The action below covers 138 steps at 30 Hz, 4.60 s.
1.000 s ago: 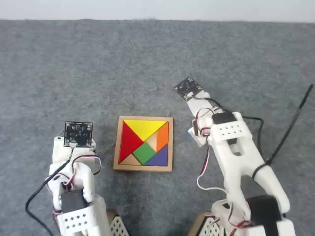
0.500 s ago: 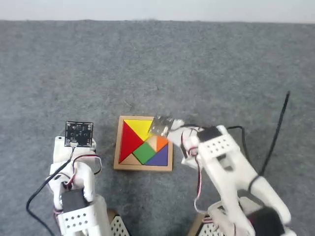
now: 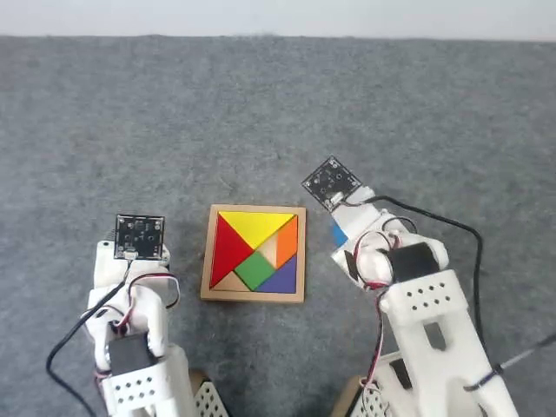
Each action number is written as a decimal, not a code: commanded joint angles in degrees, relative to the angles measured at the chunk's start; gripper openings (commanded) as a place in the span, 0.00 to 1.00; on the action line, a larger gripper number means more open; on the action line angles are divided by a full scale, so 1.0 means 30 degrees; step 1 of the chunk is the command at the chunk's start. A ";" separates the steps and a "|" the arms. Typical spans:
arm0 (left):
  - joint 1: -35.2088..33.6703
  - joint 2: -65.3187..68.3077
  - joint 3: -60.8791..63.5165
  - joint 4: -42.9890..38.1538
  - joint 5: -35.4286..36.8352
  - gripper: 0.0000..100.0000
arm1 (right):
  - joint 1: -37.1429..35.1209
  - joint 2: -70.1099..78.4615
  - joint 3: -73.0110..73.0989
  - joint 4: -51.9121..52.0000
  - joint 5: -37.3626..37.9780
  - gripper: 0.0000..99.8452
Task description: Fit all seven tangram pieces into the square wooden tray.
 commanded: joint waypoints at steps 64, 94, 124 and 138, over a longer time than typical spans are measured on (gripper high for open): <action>-0.0029 -0.0381 -0.0249 0.0088 -0.0234 0.02 | -0.0601 1.7744 -1.0022 0.0718 0.0850 0.16; -0.0029 -0.0381 -0.0249 0.0088 -0.0234 0.02 | 0.0630 1.4784 -0.9963 0.3121 0.0176 0.05; 0.0205 -0.0352 -0.0278 0.0352 -0.0850 0.02 | -0.1421 1.2967 -0.7443 -0.0484 -0.8147 0.28; 0.0762 -0.0352 -0.0278 0.0586 -0.1348 0.02 | -0.2271 1.5810 -0.9201 -0.0571 -0.8762 0.26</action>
